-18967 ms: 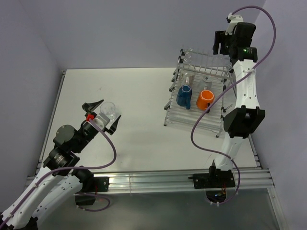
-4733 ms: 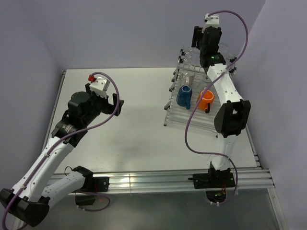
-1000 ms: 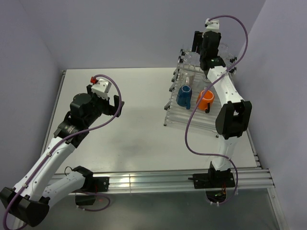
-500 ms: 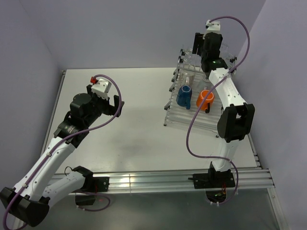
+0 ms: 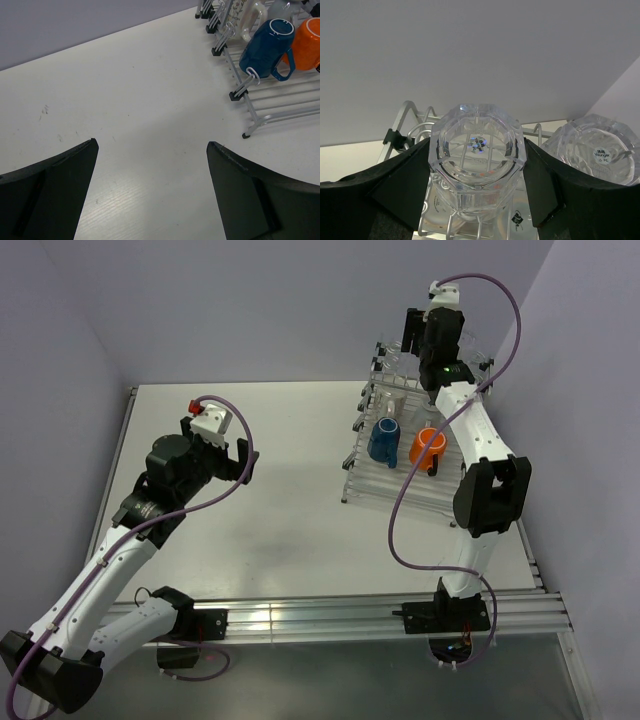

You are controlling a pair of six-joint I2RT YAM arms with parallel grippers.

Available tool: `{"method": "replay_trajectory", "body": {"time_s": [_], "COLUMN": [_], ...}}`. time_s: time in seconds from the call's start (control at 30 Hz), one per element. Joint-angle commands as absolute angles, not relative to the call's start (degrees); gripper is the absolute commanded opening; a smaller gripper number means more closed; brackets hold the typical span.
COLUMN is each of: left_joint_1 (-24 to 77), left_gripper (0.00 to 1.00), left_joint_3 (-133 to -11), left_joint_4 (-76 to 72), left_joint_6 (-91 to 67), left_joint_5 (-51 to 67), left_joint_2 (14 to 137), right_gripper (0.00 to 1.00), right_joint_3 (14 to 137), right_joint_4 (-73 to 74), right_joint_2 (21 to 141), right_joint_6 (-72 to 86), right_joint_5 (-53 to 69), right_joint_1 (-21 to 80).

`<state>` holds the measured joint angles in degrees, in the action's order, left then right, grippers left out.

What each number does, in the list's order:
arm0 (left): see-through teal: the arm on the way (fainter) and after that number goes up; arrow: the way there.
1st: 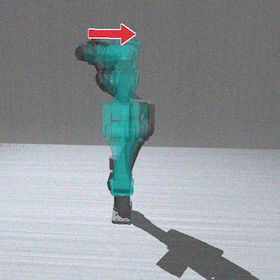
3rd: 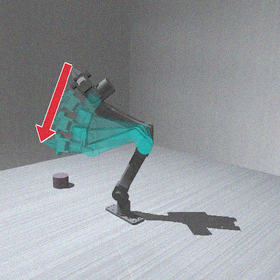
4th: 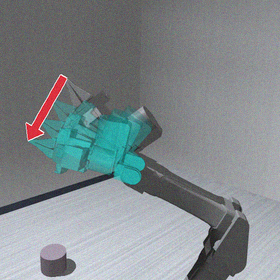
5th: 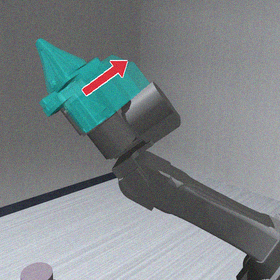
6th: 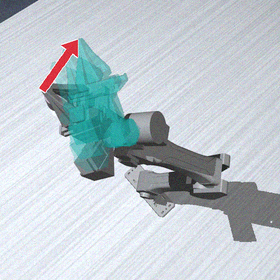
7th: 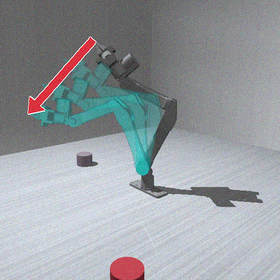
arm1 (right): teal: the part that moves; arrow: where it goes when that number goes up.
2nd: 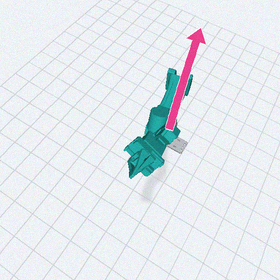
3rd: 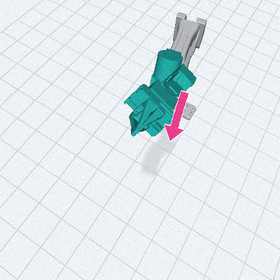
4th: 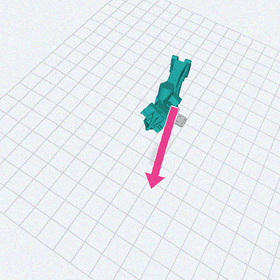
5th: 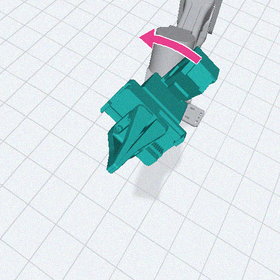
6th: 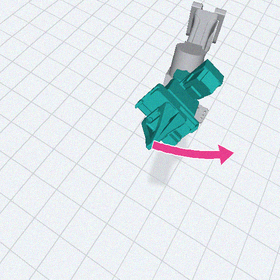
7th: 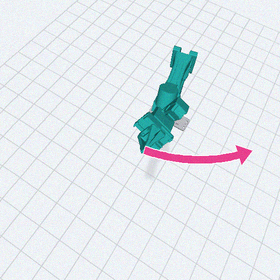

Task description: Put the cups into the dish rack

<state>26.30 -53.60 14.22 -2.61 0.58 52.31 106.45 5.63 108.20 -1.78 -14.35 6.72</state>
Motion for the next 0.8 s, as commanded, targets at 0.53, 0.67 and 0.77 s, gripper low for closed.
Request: {"method": "replay_trajectory", "body": {"time_s": [0.53, 0.67, 0.77], "left_joint_1": [26.0, 26.0, 26.0], "left_gripper": [0.99, 0.99, 0.99], "left_joint_3": [-53.4, -53.6, -53.6], "left_joint_4": [12.1, 12.3, 12.3], "left_joint_6": [-2.2, -2.2, -2.3], "left_joint_5": [0.4, 0.4, 0.4], "left_joint_2": [51.1, 51.0, 51.1], "right_gripper": [0.01, 0.03, 0.05], "right_joint_3": [108.9, 109.1, 109.0], "right_joint_4": [2.4, 2.4, 2.5], "right_joint_2": [108.5, 108.7, 108.8], "right_joint_6": [-3.7, -3.4, -3.1], "right_joint_5": [-16.3, -15.9, -15.4], "right_joint_1": [6.2, 5.9, 5.9]}}
